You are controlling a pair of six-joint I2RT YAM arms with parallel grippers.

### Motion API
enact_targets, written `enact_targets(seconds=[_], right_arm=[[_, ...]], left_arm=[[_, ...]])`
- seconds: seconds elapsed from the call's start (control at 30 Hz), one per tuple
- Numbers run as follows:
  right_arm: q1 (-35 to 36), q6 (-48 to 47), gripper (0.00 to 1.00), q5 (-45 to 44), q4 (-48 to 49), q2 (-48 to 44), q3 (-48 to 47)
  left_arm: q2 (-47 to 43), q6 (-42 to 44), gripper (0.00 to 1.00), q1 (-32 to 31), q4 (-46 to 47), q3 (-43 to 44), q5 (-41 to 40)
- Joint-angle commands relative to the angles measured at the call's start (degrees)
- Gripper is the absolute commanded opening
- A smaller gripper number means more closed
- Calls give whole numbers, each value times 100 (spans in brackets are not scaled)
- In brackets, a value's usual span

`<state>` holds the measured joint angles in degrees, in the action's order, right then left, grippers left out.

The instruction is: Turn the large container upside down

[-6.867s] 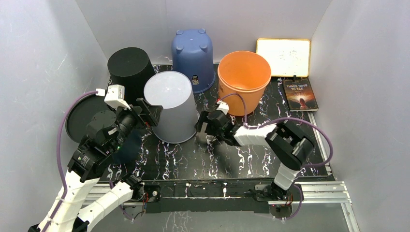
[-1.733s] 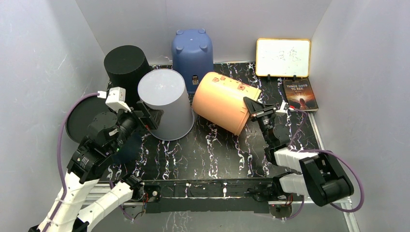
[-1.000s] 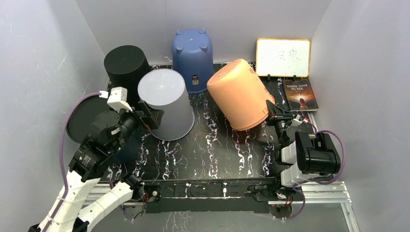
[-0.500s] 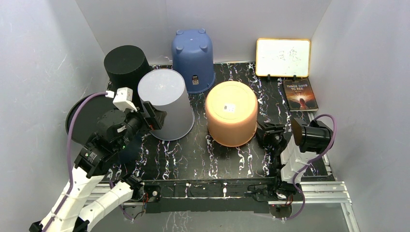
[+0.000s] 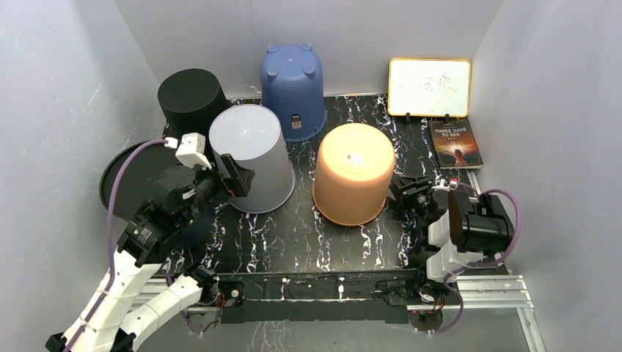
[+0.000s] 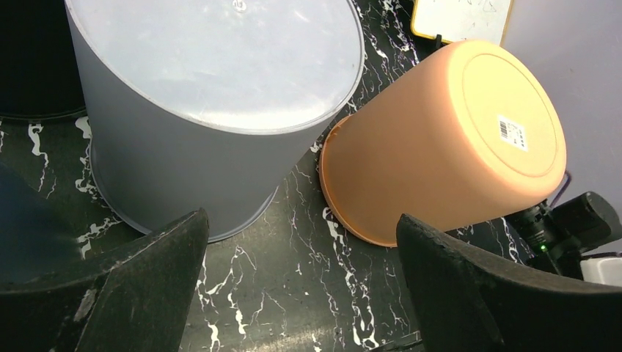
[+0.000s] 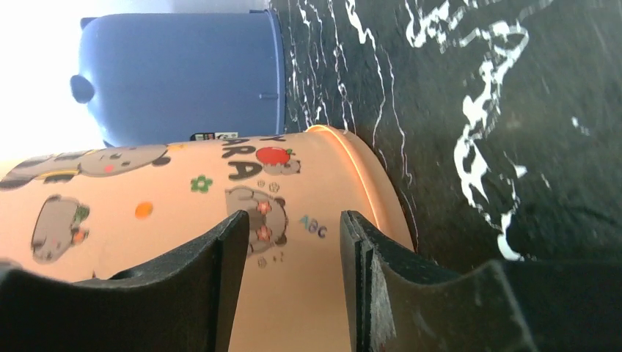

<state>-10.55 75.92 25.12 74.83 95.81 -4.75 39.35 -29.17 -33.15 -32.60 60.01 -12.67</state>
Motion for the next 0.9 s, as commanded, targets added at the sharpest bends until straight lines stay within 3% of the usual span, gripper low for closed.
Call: enact_targets(seconds=[0.0, 0.2, 0.4, 0.53, 0.57, 0.87], right_arm=[[-26, -1355, 47, -456, -2125, -966, -519], [-18, -2646, 52, -1455, -4737, -1930, -1362], [29, -3759, 63, -2085, -6355, -2262, -2312], [266, -4214, 86, -2535, -7134, -2339, -2909], [362, -4311, 96, -2644, -7280, -2373, -3028], [1597, -4870, 98, -3590, -8276, -2787, -4215]], left_arm=[[28, 60, 98, 22, 157, -73, 43], [132, 60, 98, 20, 212, -127, 131], [273, 3, 98, 18, 130, -270, 177], [356, 14, 98, 14, 101, -296, 239], [399, 23, 98, 20, 52, -268, 248], [538, 56, 98, 23, -8, -302, 328]])
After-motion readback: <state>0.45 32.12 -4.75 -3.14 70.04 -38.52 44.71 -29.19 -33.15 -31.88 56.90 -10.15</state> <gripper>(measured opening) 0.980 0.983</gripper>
